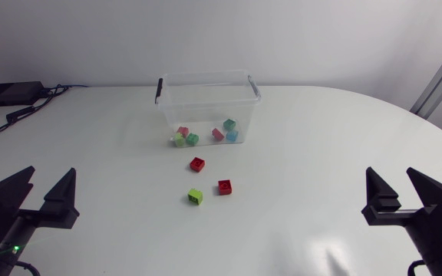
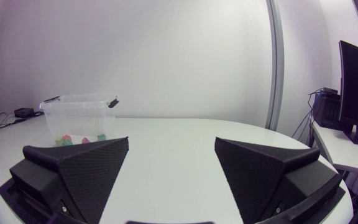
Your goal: Place the duplo bricks in the container
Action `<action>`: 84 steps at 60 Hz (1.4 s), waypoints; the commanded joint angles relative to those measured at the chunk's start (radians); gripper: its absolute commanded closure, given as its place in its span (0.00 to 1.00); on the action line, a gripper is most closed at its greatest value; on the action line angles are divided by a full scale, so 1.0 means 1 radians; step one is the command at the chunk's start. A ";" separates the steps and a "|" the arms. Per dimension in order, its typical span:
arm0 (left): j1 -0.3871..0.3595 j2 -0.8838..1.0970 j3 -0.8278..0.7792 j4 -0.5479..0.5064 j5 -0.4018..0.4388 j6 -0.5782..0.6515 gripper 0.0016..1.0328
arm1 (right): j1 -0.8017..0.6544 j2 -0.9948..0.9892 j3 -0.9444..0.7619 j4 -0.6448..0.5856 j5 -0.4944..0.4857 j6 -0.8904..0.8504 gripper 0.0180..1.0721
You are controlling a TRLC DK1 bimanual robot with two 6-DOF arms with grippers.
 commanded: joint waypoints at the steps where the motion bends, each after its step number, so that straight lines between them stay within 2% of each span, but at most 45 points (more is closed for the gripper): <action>1: -0.005 -0.014 -0.013 -0.004 0.002 0.002 0.04 | 0.000 -0.006 -0.021 0.005 -0.006 -0.001 0.05; 49: -0.030 -0.015 -0.002 -0.009 0.001 0.005 0.04 | 0.012 -0.008 -0.021 0.006 -0.008 -0.017 0.05; 60: -0.028 -0.003 0.108 -0.069 0.001 -0.026 0.04 | 0.018 -0.005 0.011 -0.003 -0.014 -0.017 0.05; 67: -0.030 0.081 0.185 -0.086 0.001 -0.036 0.04 | 0.033 0.014 0.062 -0.020 -0.016 -0.017 0.05; 84: -0.103 0.327 0.395 -0.165 -0.008 -0.092 0.07 | 0.058 0.245 0.217 -0.035 -0.017 -0.017 0.05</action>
